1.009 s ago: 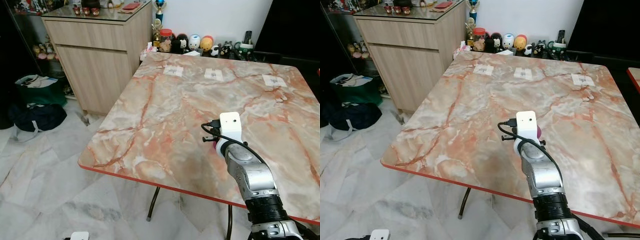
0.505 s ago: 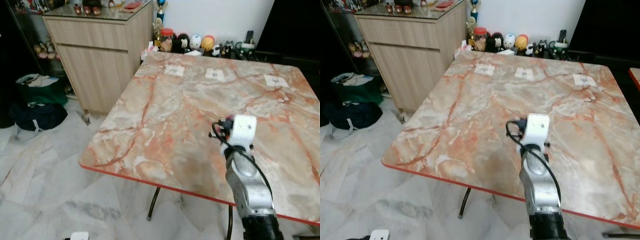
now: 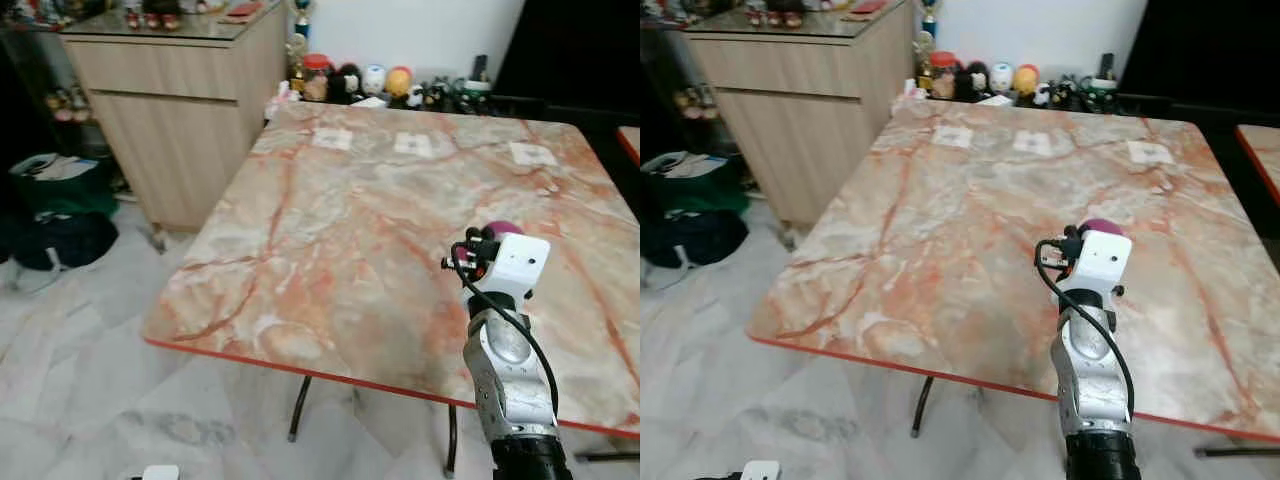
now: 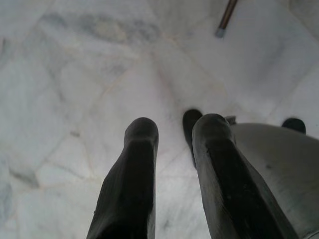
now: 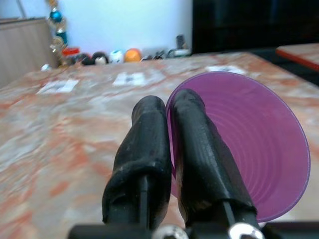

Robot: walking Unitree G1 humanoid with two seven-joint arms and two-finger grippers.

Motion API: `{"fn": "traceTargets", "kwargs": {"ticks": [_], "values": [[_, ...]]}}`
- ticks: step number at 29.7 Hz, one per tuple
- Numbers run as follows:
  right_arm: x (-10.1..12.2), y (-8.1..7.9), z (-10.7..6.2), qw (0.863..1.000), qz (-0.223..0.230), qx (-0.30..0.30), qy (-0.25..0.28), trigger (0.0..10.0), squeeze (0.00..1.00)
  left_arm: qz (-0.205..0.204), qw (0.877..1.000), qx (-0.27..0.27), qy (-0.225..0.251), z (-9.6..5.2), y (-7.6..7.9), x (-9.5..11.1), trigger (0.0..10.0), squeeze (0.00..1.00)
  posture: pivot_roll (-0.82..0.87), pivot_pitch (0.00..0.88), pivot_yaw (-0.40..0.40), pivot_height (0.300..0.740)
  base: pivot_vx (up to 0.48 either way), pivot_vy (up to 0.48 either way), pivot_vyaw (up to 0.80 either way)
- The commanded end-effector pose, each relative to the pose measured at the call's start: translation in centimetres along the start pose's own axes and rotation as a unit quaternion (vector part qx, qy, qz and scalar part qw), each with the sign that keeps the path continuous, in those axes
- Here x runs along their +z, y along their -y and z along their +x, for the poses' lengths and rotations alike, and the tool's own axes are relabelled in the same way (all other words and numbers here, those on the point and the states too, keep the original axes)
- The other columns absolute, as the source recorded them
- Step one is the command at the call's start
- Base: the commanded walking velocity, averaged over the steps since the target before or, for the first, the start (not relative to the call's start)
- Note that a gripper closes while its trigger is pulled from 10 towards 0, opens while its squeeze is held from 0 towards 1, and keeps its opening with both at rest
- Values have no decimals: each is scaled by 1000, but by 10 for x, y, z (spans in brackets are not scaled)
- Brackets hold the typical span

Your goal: Setting the table

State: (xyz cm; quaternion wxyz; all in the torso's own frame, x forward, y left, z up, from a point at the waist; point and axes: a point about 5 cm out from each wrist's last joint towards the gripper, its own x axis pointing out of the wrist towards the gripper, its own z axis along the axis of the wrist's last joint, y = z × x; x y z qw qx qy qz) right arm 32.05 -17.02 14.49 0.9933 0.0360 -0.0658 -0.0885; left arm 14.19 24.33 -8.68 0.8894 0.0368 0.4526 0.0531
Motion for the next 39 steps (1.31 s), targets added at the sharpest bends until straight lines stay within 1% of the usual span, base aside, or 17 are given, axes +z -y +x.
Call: {"fn": "traceTargets", "kwargs": {"ticks": [1,2,5,12,19,39], "values": [[3,0,3,1000,-19,0,11,10000,0,4,1000,-6,-6,0,2,-3,10000,0,-22,21,-32,740,0,-472,-788],[2,-2,3,1000,-27,3,14,10000,0,4,1000,-7,-7,0,2,-3,10000,0,-23,21,-32,740,0,-472,-800],[2,-6,2,1000,-22,6,17,10000,0,3,1000,-6,-7,0,2,-3,10000,0,-20,21,-34,740,0,-472,-783],[3,-13,2,999,-32,18,30,10000,0,1,1000,-6,-5,0,2,-3,10000,0,-19,19,-31,740,0,-472,0],[5,-10,4,999,-33,12,35,10000,0,2,1000,-5,-4,0,1,-2,10000,0,-22,17,-28,740,0,-472,0],[4,-11,6,998,-41,11,38,10000,0,4,1000,-4,-4,0,0,-2,10000,0,-24,12,-21,740,0,-456,0]]}}
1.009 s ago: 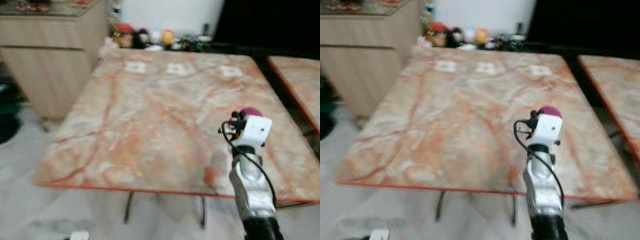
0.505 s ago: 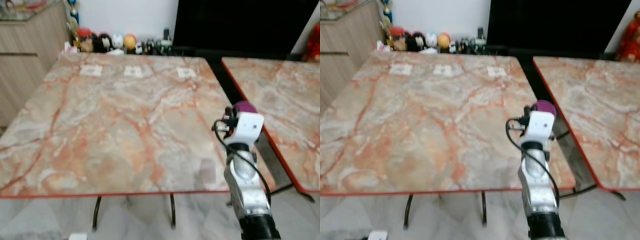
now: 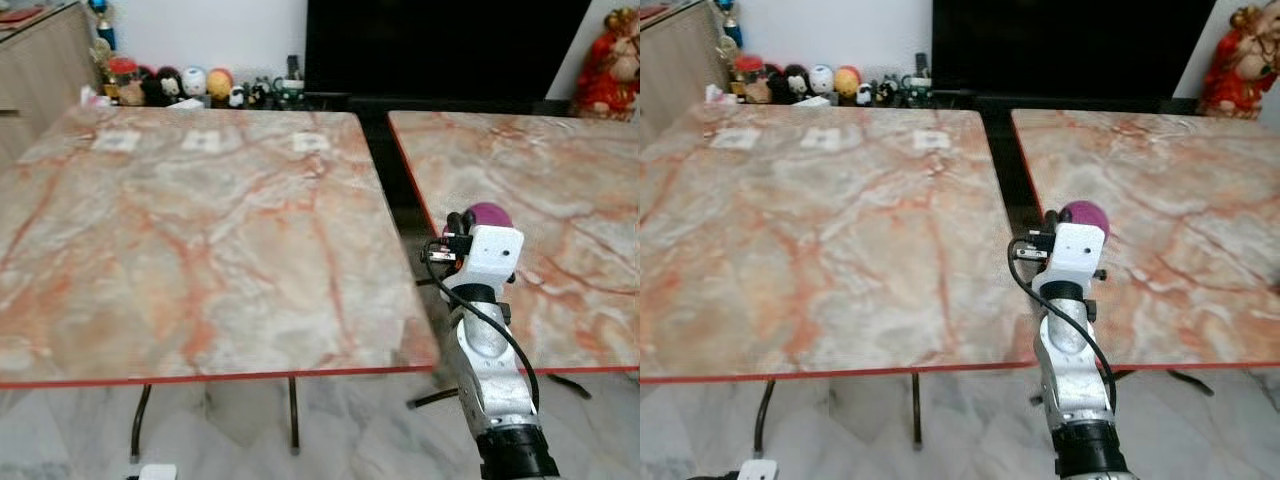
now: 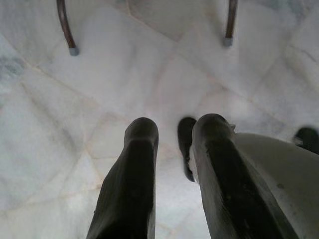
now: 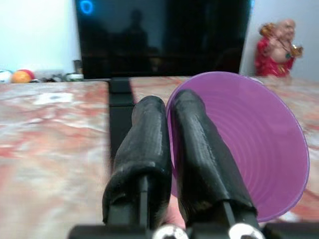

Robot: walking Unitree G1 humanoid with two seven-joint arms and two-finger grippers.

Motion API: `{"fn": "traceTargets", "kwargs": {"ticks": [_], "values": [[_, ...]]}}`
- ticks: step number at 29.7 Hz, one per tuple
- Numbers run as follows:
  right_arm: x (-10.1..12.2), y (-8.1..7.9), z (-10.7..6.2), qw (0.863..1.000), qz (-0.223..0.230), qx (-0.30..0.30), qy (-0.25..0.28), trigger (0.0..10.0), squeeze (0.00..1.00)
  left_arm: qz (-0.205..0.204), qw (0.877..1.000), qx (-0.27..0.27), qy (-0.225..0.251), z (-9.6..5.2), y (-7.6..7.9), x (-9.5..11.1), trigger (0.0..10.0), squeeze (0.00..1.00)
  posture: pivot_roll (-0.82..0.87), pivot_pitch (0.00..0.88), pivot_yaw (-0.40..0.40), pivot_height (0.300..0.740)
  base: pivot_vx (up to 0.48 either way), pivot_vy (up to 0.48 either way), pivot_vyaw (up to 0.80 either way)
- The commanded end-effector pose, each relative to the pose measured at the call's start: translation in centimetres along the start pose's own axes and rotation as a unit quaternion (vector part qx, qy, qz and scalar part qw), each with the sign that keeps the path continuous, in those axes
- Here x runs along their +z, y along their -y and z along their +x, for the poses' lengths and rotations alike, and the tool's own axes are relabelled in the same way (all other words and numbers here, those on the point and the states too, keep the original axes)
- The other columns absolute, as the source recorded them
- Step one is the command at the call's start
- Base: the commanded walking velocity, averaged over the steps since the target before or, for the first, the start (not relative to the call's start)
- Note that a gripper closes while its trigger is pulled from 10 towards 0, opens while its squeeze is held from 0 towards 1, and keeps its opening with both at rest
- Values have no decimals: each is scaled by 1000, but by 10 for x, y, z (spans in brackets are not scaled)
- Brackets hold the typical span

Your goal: Setting the table

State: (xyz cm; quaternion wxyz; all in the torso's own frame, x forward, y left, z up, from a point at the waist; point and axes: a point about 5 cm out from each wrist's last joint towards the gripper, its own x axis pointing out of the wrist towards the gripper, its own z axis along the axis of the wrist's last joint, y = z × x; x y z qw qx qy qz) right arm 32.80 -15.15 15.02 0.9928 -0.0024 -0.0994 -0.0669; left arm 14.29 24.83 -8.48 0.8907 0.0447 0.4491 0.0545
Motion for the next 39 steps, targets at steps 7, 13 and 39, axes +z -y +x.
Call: {"fn": "traceTargets", "kwargs": {"ticks": [7,13,39], "values": [[-1,11,1,1000,-10,-18,0,10000,0,-1,1000,-9,-8,0,5,-4,10000,0,-26,12,-20,740,0,-444,0],[-1,11,1,1000,-9,-20,-1,10000,0,-1,1000,-10,-8,0,6,-4,10000,0,-27,12,-19,740,0,-440,0],[-3,16,2,999,-12,-36,-5,10000,0,-7,1000,-8,-9,0,5,-4,10000,0,-22,8,-19,740,67,-28,0]]}}
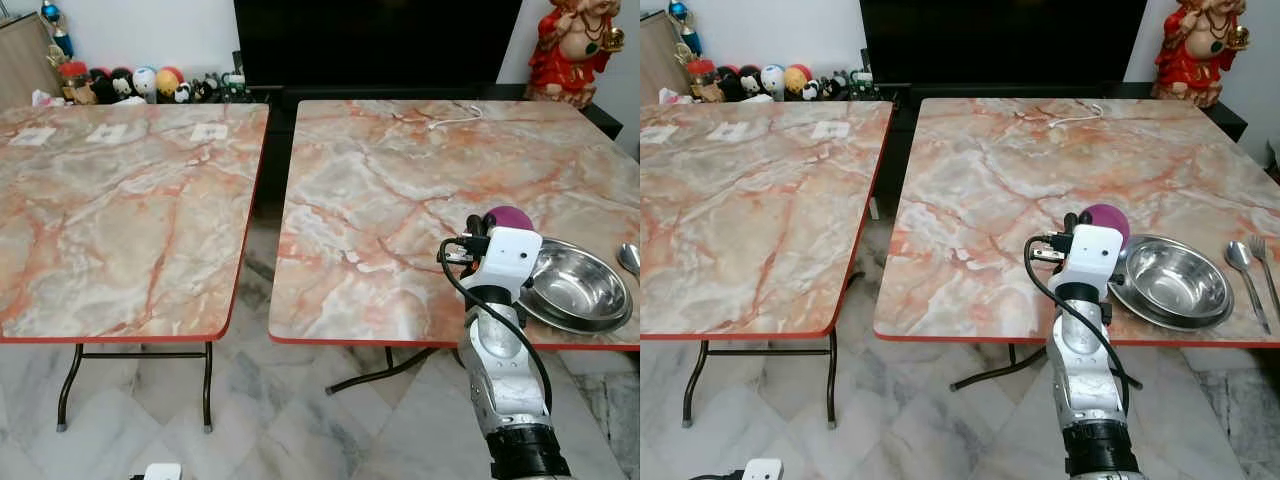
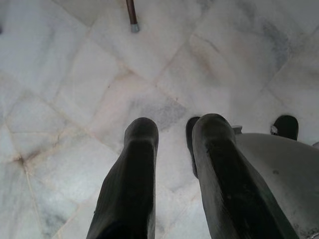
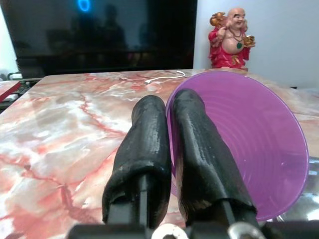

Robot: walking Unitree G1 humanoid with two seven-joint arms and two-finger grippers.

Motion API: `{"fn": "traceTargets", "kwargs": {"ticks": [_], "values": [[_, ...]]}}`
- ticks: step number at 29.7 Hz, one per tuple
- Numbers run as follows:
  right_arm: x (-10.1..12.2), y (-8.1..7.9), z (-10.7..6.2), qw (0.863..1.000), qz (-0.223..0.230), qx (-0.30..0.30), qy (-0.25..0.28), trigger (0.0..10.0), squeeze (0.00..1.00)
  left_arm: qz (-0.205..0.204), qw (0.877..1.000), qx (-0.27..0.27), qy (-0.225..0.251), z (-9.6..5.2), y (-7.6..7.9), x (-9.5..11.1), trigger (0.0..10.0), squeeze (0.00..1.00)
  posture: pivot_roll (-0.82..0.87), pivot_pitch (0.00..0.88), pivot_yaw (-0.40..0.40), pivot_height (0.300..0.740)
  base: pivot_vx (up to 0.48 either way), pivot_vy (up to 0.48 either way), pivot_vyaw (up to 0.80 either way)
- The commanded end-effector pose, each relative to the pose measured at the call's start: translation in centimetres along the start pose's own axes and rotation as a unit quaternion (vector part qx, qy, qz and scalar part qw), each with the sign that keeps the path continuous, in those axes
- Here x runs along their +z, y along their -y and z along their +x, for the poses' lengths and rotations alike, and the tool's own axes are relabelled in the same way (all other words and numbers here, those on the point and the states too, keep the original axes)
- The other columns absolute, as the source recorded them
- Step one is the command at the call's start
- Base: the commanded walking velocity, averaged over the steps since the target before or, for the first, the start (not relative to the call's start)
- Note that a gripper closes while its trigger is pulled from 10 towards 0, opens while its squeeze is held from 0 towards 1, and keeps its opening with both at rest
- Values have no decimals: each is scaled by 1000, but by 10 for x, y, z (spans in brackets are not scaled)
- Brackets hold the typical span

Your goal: Setting the table

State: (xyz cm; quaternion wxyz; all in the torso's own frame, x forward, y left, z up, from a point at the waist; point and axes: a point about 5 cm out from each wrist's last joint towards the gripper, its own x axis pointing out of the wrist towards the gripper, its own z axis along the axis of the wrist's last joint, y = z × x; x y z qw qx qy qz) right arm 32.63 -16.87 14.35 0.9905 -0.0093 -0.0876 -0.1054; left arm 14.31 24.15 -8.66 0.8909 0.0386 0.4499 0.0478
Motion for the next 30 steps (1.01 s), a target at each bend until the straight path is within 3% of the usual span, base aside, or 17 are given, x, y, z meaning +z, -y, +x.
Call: {"fn": "traceTargets", "kwargs": {"ticks": [1,14,23,30], "values": [[4,-2,3,1000,-1,1,6,10000,0,-5,1000,1,-8,-1,-2,-4,10000,0,-22,8,-19,740,326,0,0],[5,-1,4,1000,-4,-2,11,10000,0,-9,1000,3,-6,-1,-2,-4,10000,0,-23,12,-18,740,336,0,0],[5,3,5,1000,-5,-22,4,10000,0,-6,1000,4,-8,-1,-2,-4,10000,0,-24,15,-17,740,0,0,0],[6,18,12,995,-40,-84,-48,10000,0,-4,1000,3,-10,-1,-2,-4,10000,0,-25,14,-17,740,0,0,0]]}}
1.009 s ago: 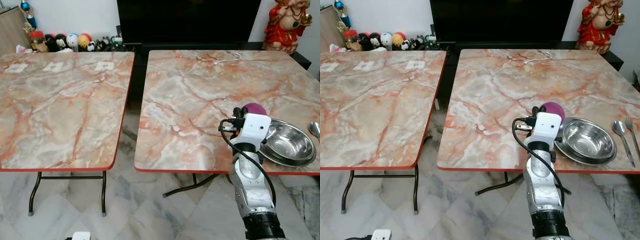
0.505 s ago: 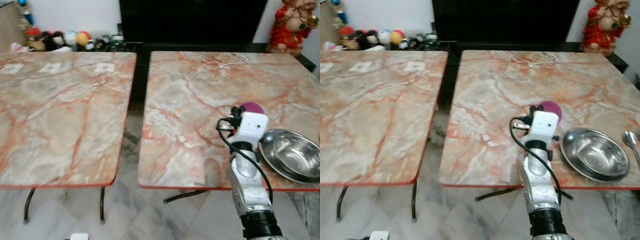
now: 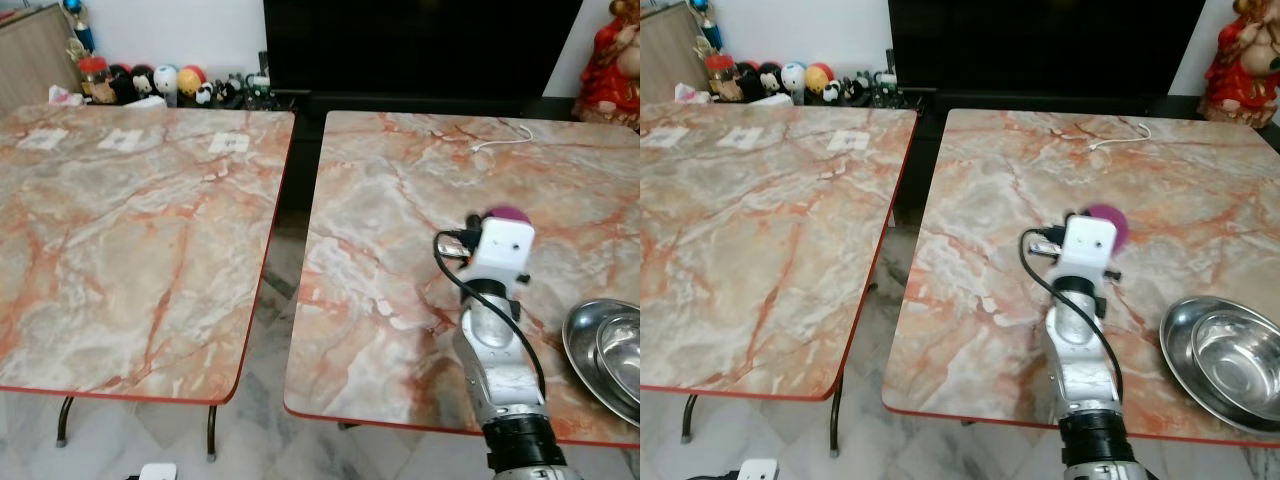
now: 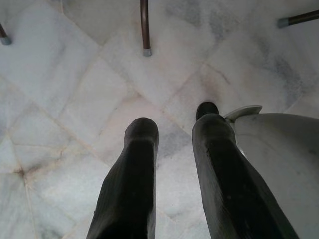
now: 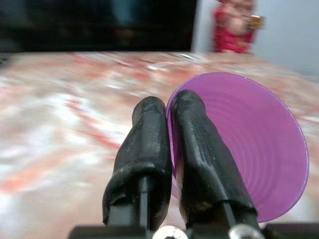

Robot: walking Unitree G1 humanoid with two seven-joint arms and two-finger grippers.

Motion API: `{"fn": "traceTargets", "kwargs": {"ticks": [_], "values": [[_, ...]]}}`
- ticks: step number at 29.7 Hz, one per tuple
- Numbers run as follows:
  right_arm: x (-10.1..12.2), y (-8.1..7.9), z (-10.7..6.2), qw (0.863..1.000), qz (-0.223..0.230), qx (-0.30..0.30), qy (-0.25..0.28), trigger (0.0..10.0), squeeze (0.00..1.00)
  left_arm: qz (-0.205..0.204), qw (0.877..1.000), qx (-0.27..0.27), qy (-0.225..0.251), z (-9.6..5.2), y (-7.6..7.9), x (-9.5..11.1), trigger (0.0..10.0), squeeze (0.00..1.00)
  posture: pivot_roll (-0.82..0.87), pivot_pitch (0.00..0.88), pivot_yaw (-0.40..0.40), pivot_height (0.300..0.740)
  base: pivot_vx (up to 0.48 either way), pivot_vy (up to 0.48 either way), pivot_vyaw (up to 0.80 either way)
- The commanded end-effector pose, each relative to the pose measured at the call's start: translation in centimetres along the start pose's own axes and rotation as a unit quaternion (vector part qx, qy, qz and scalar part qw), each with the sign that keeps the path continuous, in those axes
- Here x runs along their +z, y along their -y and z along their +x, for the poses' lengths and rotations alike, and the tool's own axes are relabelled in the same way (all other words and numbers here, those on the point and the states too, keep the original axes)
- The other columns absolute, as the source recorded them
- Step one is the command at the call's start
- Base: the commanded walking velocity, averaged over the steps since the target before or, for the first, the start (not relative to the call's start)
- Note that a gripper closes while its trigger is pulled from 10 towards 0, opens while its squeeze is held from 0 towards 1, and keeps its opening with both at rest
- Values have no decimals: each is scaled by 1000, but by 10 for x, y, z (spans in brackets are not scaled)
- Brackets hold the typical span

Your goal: Setting the table

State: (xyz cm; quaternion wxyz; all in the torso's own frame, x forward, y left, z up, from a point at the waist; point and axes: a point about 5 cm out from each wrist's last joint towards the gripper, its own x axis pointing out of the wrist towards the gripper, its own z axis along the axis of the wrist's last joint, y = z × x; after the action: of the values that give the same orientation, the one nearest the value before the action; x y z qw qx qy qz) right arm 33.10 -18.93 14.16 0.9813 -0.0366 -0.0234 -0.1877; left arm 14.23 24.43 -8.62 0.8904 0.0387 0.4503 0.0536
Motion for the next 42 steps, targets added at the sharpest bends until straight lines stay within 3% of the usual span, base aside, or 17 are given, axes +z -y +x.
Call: {"fn": "traceTargets", "kwargs": {"ticks": [1,4,7,8,12,16,33,34,36,39,42], "values": [[8,3,4,1000,-8,-22,-13,10000,0,-1,1000,-3,-9,-1,1,-4,10000,0,-26,13,-17,740,0,0,0],[5,5,6,998,14,-32,-51,10000,0,0,1000,-3,-11,-1,1,-4,10000,0,-25,12,-19,740,0,0,0],[12,2,9,999,-23,-6,-41,10000,0,0,1000,-4,-11,-1,1,-4,10000,0,-23,12,-20,740,0,0,0],[13,0,11,998,-21,6,-59,10000,0,0,1000,-4,-11,-1,1,-4,10000,0,-25,12,-20,740,0,0,0],[5,2,16,992,34,-19,-122,10000,0,-1,1000,-3,-11,-1,1,-4,10000,0,-15,14,-24,740,0,0,0],[0,3,17,988,41,-23,-146,10000,0,-3,1000,-2,-12,-1,1,-5,10000,0,-11,14,-23,740,0,0,0],[-8,15,22,984,33,-35,-171,10000,0,4,1000,-4,-13,-1,1,-5,10000,0,-15,0,-16,740,0,0,0],[-9,15,22,984,32,-36,-173,10000,51,4,1000,-5,-13,-1,1,-5,10000,0,-15,0,-16,740,0,0,0],[-10,16,22,984,33,-36,-174,10000,678,5,1000,-5,-13,-1,1,-5,10000,0,-15,0,-15,740,0,0,0],[-10,17,22,983,33,-38,-174,10000,737,6,1000,-6,-14,-1,1,-5,10000,0,-18,0,-14,740,0,0,0],[-10,18,22,983,32,-42,-173,10000,702,8,1000,-8,-14,-1,1,-6,10000,0,-21,0,-11,740,0,0,0]]}}
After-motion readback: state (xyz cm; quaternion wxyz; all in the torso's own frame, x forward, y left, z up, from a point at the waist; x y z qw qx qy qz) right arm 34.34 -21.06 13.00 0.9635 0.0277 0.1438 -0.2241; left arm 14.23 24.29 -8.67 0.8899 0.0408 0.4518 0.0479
